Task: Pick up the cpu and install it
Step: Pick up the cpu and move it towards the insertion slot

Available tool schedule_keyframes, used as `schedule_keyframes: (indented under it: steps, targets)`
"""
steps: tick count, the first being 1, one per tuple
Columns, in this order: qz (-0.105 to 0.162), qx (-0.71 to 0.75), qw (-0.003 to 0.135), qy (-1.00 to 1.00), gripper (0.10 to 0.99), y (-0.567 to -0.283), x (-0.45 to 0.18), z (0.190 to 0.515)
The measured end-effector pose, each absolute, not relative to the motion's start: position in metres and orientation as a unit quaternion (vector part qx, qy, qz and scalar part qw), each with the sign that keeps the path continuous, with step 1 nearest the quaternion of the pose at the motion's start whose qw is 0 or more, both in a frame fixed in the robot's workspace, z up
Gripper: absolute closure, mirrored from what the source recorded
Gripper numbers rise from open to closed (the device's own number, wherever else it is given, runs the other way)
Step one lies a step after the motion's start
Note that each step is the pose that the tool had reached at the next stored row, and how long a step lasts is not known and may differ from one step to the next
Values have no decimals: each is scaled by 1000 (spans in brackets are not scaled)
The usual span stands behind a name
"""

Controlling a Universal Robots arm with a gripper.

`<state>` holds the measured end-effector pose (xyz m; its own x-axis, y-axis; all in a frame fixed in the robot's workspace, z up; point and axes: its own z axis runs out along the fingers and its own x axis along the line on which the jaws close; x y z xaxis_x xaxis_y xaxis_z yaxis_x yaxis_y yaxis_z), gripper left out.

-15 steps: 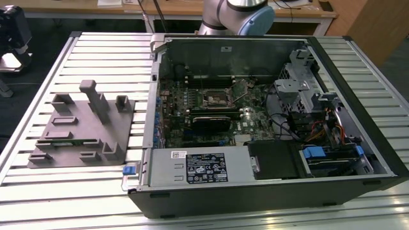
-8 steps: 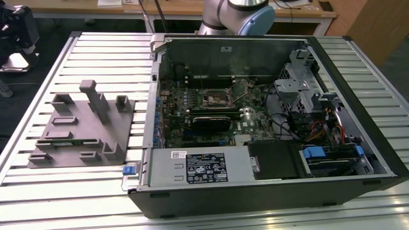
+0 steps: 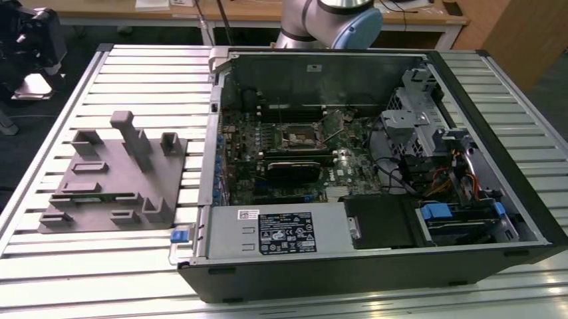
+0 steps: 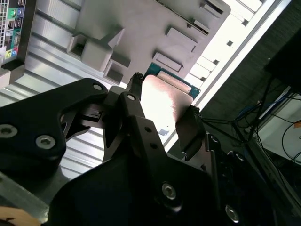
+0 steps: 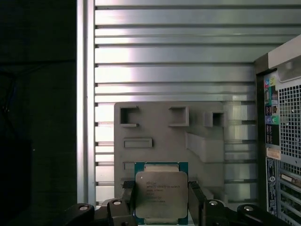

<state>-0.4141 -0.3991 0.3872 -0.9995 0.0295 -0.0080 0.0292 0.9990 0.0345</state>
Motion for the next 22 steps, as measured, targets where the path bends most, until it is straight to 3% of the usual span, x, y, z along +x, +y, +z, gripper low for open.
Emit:
schedule_keyframes:
  steps: [22]
  targets:
    - [17, 15, 4, 1000, 545, -399, -369, 387]
